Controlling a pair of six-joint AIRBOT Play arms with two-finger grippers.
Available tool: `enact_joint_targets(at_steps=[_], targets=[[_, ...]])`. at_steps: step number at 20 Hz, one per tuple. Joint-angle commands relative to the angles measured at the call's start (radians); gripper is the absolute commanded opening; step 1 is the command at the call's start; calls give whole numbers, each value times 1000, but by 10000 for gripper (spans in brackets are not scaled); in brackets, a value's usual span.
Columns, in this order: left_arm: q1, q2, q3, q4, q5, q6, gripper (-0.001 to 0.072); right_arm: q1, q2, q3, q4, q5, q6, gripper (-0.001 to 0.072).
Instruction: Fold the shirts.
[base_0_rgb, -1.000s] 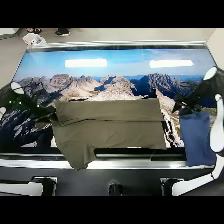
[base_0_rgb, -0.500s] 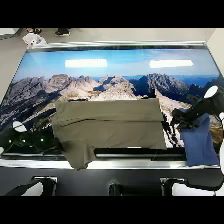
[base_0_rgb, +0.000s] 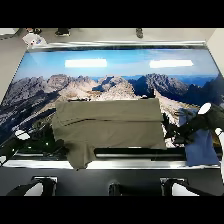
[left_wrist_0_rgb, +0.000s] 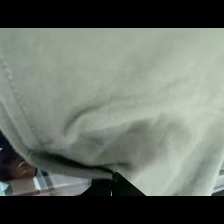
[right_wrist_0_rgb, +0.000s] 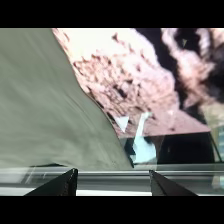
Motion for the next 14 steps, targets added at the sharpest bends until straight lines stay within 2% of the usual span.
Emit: enact_joint_targets(at_steps=[1,5,6,7,8,11,14], targets=[[-2,4,-7,10,39,1,26,0,10,-101,19,-74,-16,554],[-2,4,-7,10,39,1,26,0,-6,-169,117,-188,-17,532],[-2,4,-7,10,37,1,26,0,-13,-175,129,-216,-13,447],[-2,4,-6,10,37,1,26,0,-16,-174,138,-232,-1,325],[-1,5,-1,10,36,3,26,-1,-14,-171,155,-246,2,33],[0,30,95,14,-30,50,23,-1,19,-115,168,-192,-44,36],[-2,101,288,22,-82,31,20,0,64,18,169,-163,-36,35]])
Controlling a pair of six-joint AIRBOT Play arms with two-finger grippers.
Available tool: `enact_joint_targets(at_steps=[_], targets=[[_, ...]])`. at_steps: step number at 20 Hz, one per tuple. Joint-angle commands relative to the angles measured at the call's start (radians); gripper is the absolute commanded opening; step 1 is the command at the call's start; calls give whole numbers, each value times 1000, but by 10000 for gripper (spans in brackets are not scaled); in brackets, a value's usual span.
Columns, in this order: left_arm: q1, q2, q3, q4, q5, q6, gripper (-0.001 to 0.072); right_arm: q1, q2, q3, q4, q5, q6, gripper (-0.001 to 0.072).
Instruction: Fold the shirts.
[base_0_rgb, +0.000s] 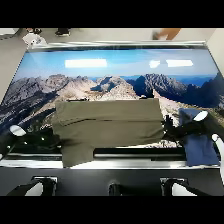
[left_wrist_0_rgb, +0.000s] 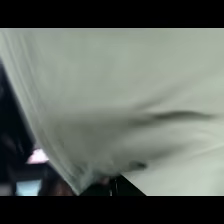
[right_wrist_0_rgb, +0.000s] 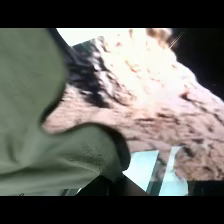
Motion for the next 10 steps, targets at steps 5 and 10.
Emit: enact_joint_targets(at_steps=[5,10], targets=[[-1,-141,507,4,-72,-39,19,93,-130,427,-45,-38,56,35],[-1,-515,777,3,-130,-69,22,185,-424,692,-58,-53,151,40]])
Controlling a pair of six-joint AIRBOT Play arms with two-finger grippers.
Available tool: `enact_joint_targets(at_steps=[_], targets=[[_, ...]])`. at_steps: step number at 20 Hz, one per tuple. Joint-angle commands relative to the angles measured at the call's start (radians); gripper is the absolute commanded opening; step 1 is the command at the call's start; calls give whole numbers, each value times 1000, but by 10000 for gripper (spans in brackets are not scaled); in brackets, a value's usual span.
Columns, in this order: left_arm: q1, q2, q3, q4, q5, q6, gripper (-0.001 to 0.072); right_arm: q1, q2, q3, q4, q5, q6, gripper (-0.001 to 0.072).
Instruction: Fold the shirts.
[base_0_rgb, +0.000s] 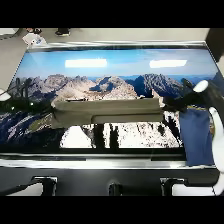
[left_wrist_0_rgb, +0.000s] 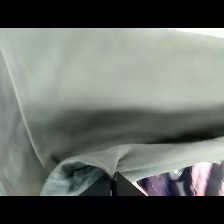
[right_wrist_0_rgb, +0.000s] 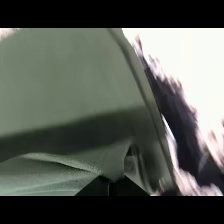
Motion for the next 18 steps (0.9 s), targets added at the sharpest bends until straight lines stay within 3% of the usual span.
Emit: enact_joint_targets(at_steps=[1,3,4,5,6,7,9,12,14,18], targets=[[-3,-230,187,0,-70,-29,22,45,-167,156,8,-24,80,41],[-10,-307,217,0,-103,-29,23,45,-201,157,63,-43,95,49],[-13,-330,217,0,-109,-28,25,44,-209,157,82,-45,95,93],[-13,-346,217,-4,-116,-28,75,42,-209,158,90,-46,94,179],[-10,-353,219,-6,-122,-27,256,34,-206,165,92,-33,85,359],[-2,-349,224,-6,-132,-27,450,19,-200,180,96,-2,51,590],[20,-333,249,-7,-181,-11,474,-39,-194,198,94,69,-1,643],[26,-260,262,-16,-193,9,472,-104,-232,189,124,146,-11,664],[18,-203,262,-46,-193,14,472,-93,-275,189,193,180,-89,695],[-32,-108,262,-106,-184,23,465,-42,-336,189,232,151,-93,685]])
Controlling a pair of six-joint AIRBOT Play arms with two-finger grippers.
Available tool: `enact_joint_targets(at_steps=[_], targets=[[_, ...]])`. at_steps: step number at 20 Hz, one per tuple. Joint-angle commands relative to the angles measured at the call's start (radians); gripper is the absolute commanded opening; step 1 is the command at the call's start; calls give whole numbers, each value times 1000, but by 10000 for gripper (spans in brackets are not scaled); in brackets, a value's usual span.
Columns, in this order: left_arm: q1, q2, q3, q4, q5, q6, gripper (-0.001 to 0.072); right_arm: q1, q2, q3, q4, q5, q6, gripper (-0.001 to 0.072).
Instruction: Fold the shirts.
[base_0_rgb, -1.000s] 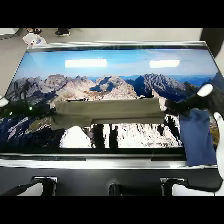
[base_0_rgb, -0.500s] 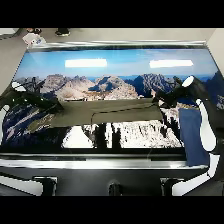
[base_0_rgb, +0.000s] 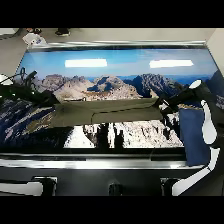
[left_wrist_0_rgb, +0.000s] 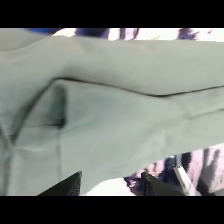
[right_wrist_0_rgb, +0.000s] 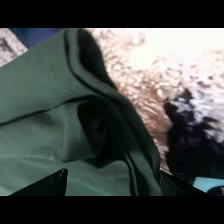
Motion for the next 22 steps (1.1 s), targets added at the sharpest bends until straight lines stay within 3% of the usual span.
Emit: enact_joint_targets(at_steps=[1,2,3,4,5,6,11,14,18,22], targets=[[-49,71,3,-63,4,16,465,41,-49,-1,25,-11,-8,601],[-77,78,3,-77,8,22,464,53,-49,0,26,-13,-7,367],[-108,78,2,-81,13,26,462,58,-43,7,43,2,-5,29],[-148,75,-3,-82,36,25,433,57,-26,10,75,21,-10,37],[-196,71,-17,-85,79,25,209,58,7,10,106,26,-34,37],[-250,69,-42,-88,139,26,31,58,49,10,130,32,-36,37],[-577,-24,-182,-242,499,-21,26,77,329,10,260,129,-15,37],[-678,-134,-182,-466,655,-38,26,121,483,9,254,168,37,37],[-770,-251,-182,-734,723,0,26,177,637,9,225,227,104,39],[-880,-320,-182,-1007,738,148,25,178,699,9,219,257,134,40]])
